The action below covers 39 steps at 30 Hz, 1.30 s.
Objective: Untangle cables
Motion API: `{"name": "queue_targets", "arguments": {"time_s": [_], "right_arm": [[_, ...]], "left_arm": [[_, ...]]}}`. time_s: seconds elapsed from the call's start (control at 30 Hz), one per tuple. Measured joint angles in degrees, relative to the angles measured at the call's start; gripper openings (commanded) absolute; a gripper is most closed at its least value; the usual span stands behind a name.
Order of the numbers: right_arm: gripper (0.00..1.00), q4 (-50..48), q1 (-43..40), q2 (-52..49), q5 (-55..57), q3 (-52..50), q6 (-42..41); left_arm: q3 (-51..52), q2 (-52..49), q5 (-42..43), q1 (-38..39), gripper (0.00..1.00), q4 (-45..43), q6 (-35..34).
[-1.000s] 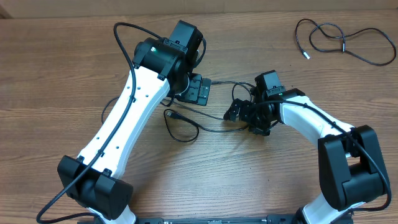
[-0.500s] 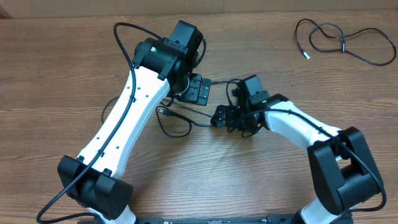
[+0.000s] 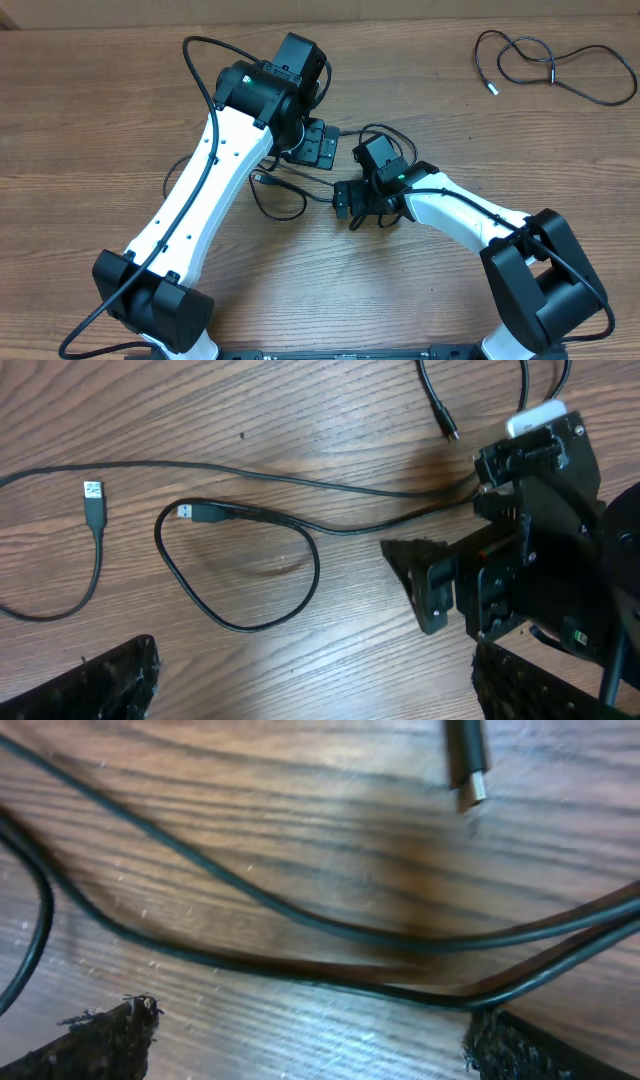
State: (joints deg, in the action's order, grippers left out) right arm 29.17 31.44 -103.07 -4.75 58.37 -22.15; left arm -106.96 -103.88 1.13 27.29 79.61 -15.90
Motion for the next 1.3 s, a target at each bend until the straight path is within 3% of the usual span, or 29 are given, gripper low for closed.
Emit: {"name": "queue_targets", "arguments": {"time_s": [0.2, 0.53, 0.73, 1.3], "right_arm": [[0.92, 0.00, 0.00, -0.17, 2.21, -0.04, 0.24], [0.91, 3.69, 0.00, -0.22, 4.11, 0.00, 5.99], [0.72, 4.52, 0.04, -0.28, 5.68, -0.04, 9.99], [0.74, 4.26, 0.02, -0.39, 6.05, -0.44, 23.87]], "left_arm": [[0.00, 0.00, 0.00, 0.00, 1.00, 0.00, 0.00], [0.00, 0.00, 0.00, 0.00, 1.00, 0.00, 0.00], [0.00, 0.00, 0.00, 0.00, 1.00, 0.00, 0.00], [0.00, 0.00, 0.00, 0.00, 1.00, 0.00, 0.00]]}}
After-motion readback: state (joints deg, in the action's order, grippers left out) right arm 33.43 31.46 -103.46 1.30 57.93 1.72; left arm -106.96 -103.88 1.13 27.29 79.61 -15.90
